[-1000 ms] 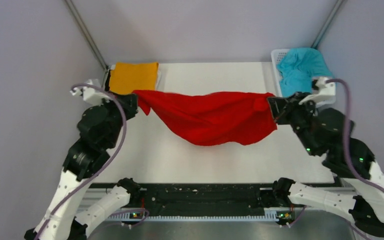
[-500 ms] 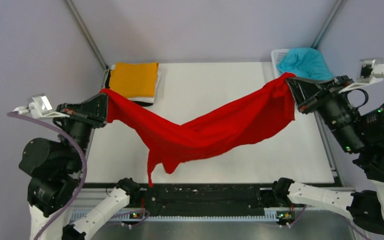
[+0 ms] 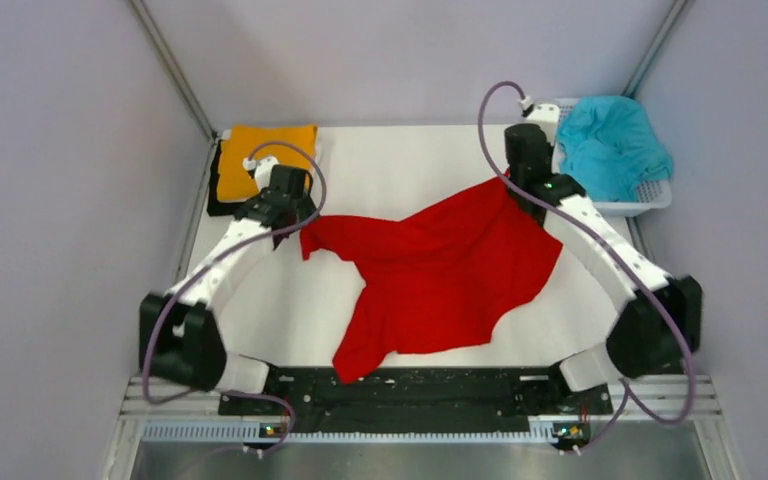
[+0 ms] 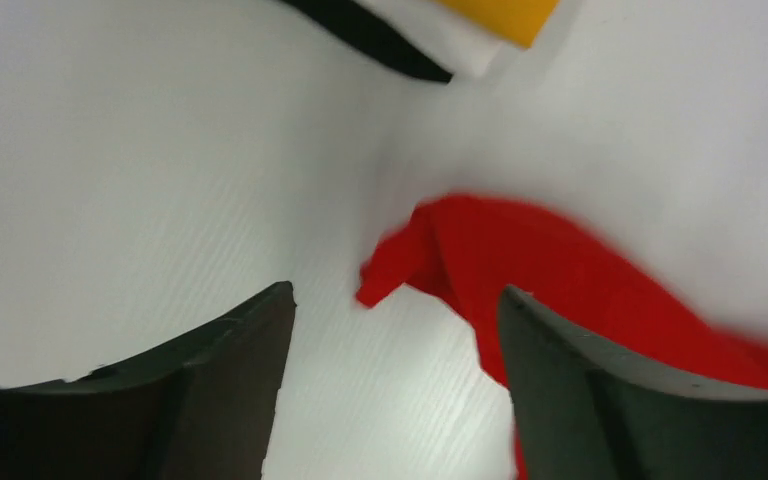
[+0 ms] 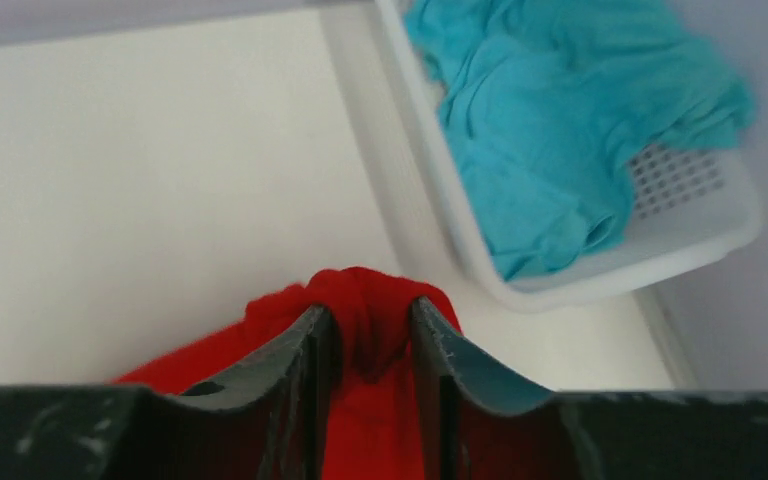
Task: Fold and stack the t-shirts
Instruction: Flatten out the tshirt
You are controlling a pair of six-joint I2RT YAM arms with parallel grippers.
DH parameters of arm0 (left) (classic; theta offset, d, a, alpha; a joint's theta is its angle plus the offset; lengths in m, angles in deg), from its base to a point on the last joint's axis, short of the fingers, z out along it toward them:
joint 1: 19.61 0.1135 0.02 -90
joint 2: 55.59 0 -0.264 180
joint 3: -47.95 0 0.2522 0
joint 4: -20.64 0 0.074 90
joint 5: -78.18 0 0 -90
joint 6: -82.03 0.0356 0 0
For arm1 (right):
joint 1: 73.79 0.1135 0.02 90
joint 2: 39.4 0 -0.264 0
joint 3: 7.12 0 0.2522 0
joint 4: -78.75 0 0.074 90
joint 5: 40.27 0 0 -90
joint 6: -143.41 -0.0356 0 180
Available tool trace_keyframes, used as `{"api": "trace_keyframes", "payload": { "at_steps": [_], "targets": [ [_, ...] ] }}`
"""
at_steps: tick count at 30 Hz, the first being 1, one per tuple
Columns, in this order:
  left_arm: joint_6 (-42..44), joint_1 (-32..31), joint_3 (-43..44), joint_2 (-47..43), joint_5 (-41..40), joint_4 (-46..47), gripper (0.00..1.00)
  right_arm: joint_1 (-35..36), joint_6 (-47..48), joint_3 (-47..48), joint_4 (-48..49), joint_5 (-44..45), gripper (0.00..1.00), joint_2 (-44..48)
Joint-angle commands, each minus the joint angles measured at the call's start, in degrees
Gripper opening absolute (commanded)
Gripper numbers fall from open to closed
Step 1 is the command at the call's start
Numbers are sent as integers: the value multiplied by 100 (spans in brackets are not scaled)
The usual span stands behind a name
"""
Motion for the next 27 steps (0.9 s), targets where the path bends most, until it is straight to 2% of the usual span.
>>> {"api": "trace_keyframes", "payload": {
  "at_steps": [1, 2, 4, 6, 7, 11, 16, 19, 21, 27],
  "targets": [
    [-224, 338, 591, 1155, 458, -231, 93, -331, 109, 407, 1087, -824, 53, -1191],
    [-198, 335, 714, 1292, 501, -270, 95, -336, 117, 731, 870, -753, 63, -1456],
    [-174, 342, 691, 1261, 600, -180, 98, -326, -100, 1236, 307, -759, 73, -1752],
    [-181, 339, 495, 961, 696, -38, 99, -279, -370, 1028, 100, -961, 93, -1598],
    [-198, 339, 374, 828, 753, -10, 99, -252, -577, 780, 42, -1127, 98, -1419],
    [-256, 335, -103, 267, 992, -148, 99, -1, -1660, -640, -312, -2363, 99, -397],
    [-386, 341, -866, -339, 1142, -213, 99, 1234, -2631, -2597, -277, -3230, 99, 657],
    [-649, 344, -1333, -701, 1096, -173, 99, 1893, -3194, -3327, -249, -3434, 99, 815],
    [-772, 344, -1645, -968, 1125, 29, 99, 2084, -3403, -3712, -93, -3537, 99, 812],
    [-1018, 353, -2067, -1582, 898, 130, 99, 1812, -3490, -4312, 294, -3237, 99, 494]
  ]
}}
